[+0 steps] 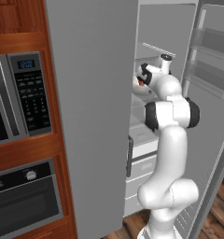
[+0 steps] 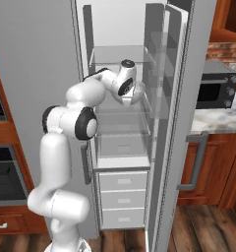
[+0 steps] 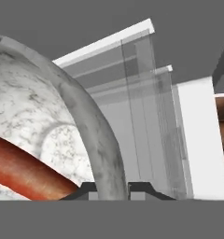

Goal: Move the glass cup from next to the sink to the open cabinet. Then, move the bowl with the carrot to the fridge to clear the area for faucet cleaning.

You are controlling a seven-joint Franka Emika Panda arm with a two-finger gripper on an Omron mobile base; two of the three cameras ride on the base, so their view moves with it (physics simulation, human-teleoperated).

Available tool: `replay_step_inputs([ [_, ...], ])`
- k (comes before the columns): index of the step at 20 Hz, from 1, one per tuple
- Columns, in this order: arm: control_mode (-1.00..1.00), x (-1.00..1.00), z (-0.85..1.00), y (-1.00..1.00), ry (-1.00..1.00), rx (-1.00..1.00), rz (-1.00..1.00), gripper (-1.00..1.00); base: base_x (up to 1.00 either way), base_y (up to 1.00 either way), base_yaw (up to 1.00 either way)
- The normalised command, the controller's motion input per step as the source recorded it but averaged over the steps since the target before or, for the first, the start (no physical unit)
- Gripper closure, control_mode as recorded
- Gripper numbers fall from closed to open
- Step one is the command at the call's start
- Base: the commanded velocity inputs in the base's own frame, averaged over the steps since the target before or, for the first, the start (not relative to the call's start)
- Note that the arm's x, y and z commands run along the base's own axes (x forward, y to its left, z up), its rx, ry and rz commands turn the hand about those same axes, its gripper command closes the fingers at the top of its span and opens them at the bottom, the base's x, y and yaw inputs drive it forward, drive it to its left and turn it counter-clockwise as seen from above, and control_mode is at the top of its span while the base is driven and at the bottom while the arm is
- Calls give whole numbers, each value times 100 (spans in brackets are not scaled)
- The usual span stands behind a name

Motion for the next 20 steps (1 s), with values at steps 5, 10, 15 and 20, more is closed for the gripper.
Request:
replay_step_inputs([
  [5,-100,90,-14,1,0,0,-1,-100,0,0,0],
  [10,-100,-32,-7,0,-2,0,0,-100,0,0,0],
  [15,-100,-100,-40,-15,-21,2,-1,-100,0,0,0],
  [20,-100,-100,-67,-11,-31,2,-5,-100,0,0,0],
])
